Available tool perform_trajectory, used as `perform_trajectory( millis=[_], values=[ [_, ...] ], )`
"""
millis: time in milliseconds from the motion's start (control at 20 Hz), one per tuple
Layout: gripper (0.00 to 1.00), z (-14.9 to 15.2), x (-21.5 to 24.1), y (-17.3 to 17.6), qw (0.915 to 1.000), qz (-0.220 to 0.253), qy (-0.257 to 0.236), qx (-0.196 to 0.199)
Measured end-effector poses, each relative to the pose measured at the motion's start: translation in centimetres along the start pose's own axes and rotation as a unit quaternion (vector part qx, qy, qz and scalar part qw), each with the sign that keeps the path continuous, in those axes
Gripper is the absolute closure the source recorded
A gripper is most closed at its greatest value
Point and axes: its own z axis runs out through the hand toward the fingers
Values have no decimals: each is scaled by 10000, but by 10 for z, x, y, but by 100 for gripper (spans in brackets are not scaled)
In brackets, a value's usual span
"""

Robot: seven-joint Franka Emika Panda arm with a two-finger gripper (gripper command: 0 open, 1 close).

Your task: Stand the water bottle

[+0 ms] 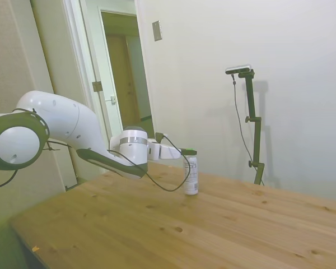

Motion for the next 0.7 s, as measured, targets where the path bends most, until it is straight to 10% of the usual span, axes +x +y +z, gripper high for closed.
perform_trajectory(
  millis=[700],
  values=[
    [0, -16, 3, 15, 9998, -31, -187, -86]
  ],
)
